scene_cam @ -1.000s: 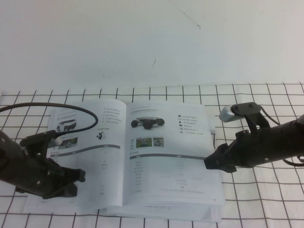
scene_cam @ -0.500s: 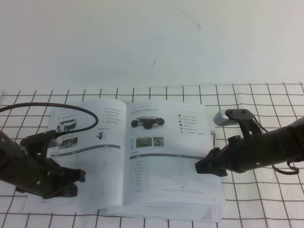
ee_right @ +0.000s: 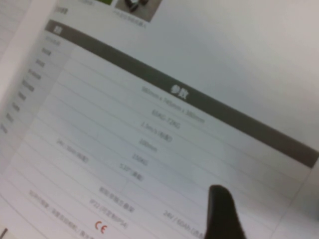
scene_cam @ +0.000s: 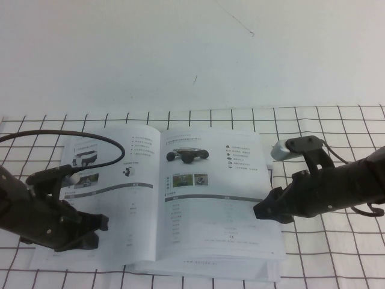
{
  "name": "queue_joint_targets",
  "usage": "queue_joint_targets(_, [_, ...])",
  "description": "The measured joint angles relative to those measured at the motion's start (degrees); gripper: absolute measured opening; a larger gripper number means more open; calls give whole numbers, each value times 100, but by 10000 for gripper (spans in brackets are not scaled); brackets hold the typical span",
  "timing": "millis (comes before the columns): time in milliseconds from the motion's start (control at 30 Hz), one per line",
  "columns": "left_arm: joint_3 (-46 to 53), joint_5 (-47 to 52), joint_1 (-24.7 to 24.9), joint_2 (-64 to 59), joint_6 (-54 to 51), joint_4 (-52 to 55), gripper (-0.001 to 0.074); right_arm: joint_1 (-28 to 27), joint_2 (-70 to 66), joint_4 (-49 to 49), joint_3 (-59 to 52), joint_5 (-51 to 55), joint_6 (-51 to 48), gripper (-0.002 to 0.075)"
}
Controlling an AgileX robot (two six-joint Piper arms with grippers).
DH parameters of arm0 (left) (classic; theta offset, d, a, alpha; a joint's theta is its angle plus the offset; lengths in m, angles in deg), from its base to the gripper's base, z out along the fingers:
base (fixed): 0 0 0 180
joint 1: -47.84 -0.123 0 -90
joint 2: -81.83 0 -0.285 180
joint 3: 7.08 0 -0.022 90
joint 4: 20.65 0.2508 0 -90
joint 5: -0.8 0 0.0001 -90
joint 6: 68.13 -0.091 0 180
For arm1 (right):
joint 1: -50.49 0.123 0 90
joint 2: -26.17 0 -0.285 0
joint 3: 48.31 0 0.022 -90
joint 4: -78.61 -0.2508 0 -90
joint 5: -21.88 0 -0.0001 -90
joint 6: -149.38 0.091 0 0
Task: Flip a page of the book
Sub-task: Open the closed book
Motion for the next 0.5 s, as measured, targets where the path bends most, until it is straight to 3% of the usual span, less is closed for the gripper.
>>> queue_joint_targets(500, [0,-21,0,-4,-23,-30,-4,-21,-179,-127,23,308,-25,407])
